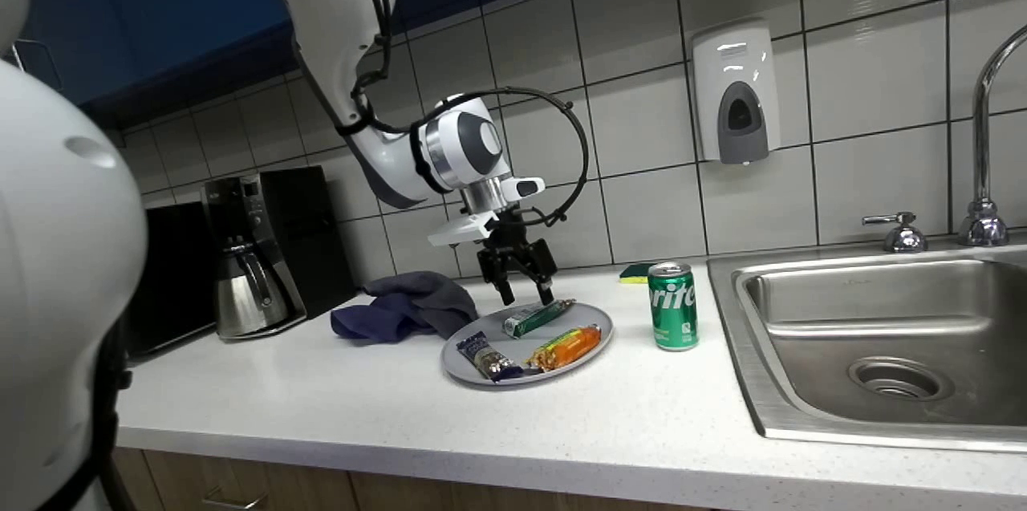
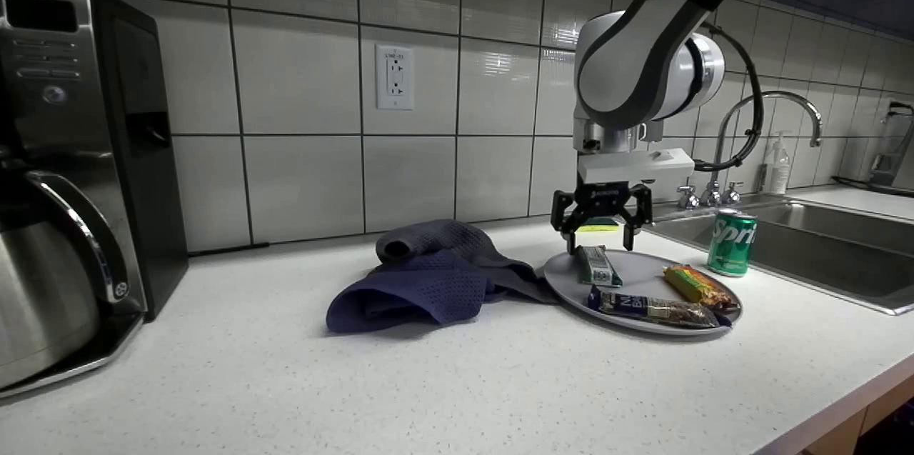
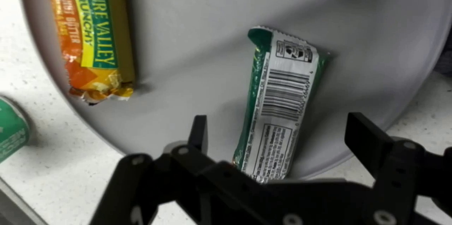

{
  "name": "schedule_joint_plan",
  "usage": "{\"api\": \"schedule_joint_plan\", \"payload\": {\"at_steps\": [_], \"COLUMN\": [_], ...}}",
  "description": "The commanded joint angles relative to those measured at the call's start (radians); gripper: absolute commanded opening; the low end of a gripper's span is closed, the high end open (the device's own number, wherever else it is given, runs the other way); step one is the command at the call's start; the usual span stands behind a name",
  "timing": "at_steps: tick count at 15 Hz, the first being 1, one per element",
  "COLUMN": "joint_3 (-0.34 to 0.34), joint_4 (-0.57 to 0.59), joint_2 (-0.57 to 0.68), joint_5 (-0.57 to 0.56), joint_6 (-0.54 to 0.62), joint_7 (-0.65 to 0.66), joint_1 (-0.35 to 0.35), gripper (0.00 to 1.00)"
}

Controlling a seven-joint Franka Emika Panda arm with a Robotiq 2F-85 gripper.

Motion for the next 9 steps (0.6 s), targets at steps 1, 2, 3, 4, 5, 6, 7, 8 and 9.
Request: {"api": "schedule_joint_plan", "payload": {"at_steps": [1,2,3,4,5,6,7,8,9], "joint_3": [0.012,0.012,0.014,0.017,0.023,0.028,0.035,0.042,0.049], "joint_4": [-0.108,-0.135,-0.160,-0.187,-0.209,-0.237,-0.258,-0.284,-0.305], "joint_2": [-0.119,-0.146,-0.173,-0.201,-0.228,-0.257,-0.283,-0.313,-0.340], "joint_5": [-0.020,-0.028,-0.035,-0.041,-0.048,-0.058,-0.065,-0.072,-0.074], "joint_6": [-0.001,0.001,0.000,0.001,-0.003,-0.001,-0.005,-0.005,-0.009], "joint_7": [-0.028,-0.021,-0.015,-0.011,-0.009,-0.008,-0.013,-0.019,-0.026], "joint_1": [-0.004,-0.001,0.000,-0.001,-0.003,-0.006,-0.011,-0.017,-0.023], "gripper": [1.00,1.00,1.00,1.00,1.00,1.00,1.00,1.00,1.00]}}
